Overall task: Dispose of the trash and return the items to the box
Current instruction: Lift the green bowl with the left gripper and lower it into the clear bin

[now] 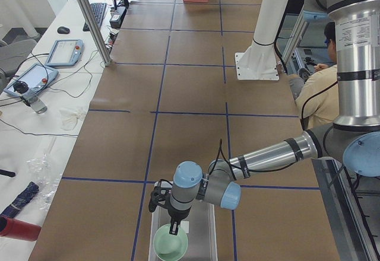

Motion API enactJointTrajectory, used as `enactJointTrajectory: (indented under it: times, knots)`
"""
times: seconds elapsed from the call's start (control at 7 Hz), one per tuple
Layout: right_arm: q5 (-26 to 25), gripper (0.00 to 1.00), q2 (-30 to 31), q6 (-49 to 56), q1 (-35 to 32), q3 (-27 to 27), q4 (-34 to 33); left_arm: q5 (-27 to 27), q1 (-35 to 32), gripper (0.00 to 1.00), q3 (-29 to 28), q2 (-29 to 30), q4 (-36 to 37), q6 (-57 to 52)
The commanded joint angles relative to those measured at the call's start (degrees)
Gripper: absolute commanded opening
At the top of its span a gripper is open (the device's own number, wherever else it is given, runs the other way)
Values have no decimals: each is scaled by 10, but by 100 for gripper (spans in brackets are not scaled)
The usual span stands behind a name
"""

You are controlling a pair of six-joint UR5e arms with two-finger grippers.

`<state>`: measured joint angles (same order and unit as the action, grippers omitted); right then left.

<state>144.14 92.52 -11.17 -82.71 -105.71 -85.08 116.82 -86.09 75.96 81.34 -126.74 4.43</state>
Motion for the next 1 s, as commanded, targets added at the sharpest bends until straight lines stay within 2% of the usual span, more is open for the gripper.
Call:
enactJointTrajectory:
  times: [0.0, 0.14, 0.29, 0.57, 0.71, 0.86]
  knots:
    - [0, 100, 3, 0, 0, 0, 0, 22, 0, 0, -23, 3, -7, 7]
    - [0, 100, 3, 1, 0, 1, 0, 26, 0, 9, -28, 3, -11, 7]
    - [0, 100, 3, 0, 0, 0, 0, 28, 1, 25, -32, 3, -11, 7]
    - [1, 100, 3, 0, 0, -5, 1, 67, 1, 32, -32, 3, -12, 7]
    - [1, 100, 4, 0, 0, -7, 1, 76, 1, 41, -22, 2, -13, 8]
    - [1, 100, 3, -1, 0, -13, 1, 86, 1, 43, 16, 1, -6, 12]
